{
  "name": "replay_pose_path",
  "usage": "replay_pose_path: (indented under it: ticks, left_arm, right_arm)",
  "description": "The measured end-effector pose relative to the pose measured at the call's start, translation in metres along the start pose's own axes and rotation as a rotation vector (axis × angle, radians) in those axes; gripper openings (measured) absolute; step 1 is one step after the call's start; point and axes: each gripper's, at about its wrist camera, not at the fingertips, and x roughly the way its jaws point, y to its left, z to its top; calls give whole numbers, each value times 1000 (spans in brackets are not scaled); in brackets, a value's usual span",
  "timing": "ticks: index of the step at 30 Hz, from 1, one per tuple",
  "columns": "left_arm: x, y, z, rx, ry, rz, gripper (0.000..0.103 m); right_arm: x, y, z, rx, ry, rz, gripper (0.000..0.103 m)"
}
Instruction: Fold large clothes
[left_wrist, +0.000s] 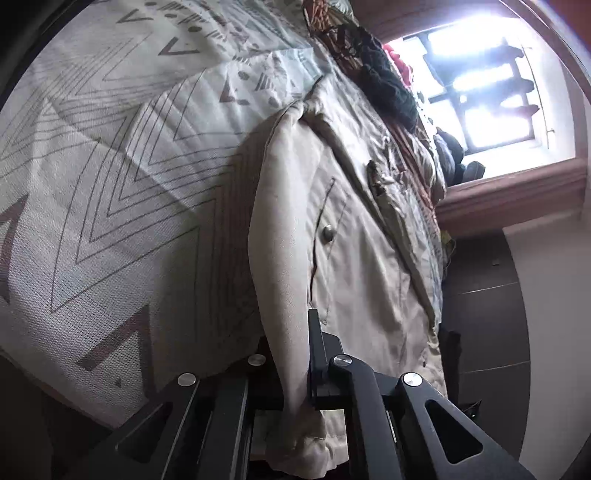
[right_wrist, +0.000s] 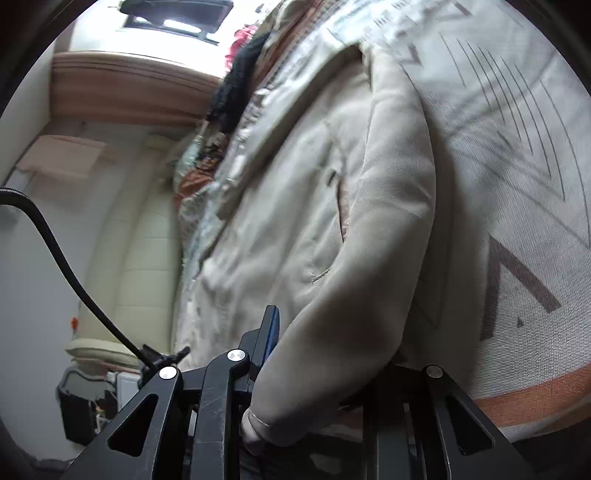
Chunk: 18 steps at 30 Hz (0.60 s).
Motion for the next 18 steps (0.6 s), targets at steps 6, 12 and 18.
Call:
replay_pose_path:
  ticks: [6, 12, 18]
  left_arm:
    - [-35, -25, 4, 31, -71, -114, 3]
    - [-75, -70, 14, 79, -137, -194, 3]
    - [-118, -129, 28, 177, -210, -253, 3]
  right_arm:
    - [-20, 42, 9, -88, -82, 57, 21]
    - [-45, 80, 17, -157, -170, 119, 21]
    - [-73, 135, 32, -277, -256, 166, 20]
